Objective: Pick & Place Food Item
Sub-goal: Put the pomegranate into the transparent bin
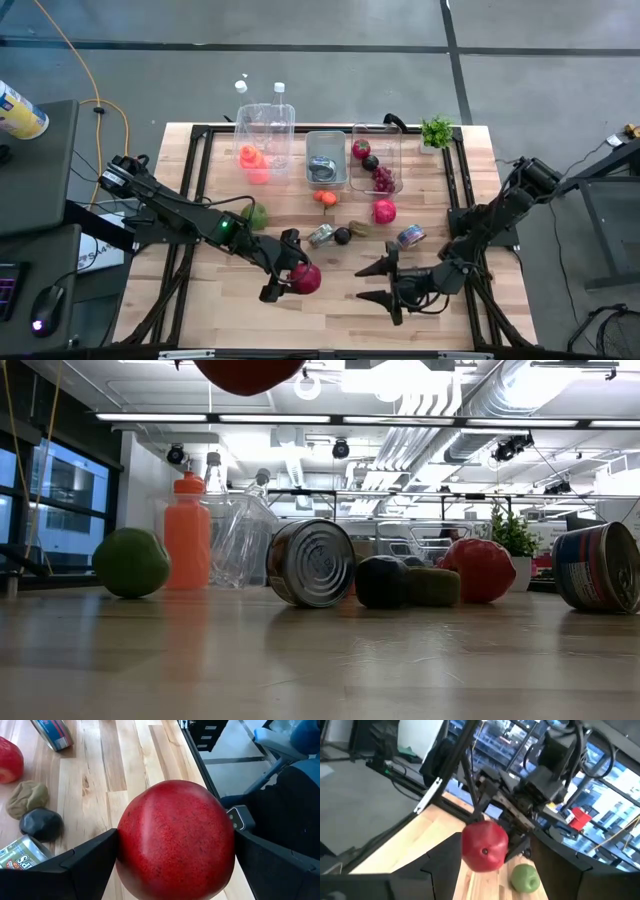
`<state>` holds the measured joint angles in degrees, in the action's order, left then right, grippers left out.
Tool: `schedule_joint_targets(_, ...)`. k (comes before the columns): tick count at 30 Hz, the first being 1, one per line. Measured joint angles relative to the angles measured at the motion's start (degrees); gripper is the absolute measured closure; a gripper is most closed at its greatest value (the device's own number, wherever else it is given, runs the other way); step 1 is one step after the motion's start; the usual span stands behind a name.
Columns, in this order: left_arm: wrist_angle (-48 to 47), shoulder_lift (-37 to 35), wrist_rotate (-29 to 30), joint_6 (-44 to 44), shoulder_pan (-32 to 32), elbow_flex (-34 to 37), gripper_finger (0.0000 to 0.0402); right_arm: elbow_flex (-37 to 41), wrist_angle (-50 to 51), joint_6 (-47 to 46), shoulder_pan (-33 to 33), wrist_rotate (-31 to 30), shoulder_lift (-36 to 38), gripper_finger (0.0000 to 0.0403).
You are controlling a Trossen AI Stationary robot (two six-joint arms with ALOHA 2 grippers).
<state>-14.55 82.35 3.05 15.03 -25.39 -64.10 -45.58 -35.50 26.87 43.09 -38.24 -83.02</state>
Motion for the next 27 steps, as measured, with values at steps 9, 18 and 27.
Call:
schedule_joint_targets(9, 0.01, 0.0, 0.0, 0.0, 0.0, 0.0, 0.0031, 0.02, 1.99, -3.39, -0.5, -0.87, 0.02, 0.0065)
schedule_joint_targets(18, 0.0, 0.0, 0.0, -0.02, 0.0, 0.0, 0.0031, 0.02, 1.88, -12.67, -2.13, -11.45, 0.02, 0.004)
schedule_joint_targets(27, -0.68, 0.0, 0.0, -0.02, 0.0, 0.0, 0.0031, 0.02, 4.75, -16.44, -4.84, -10.77, 0.02, 0.003)
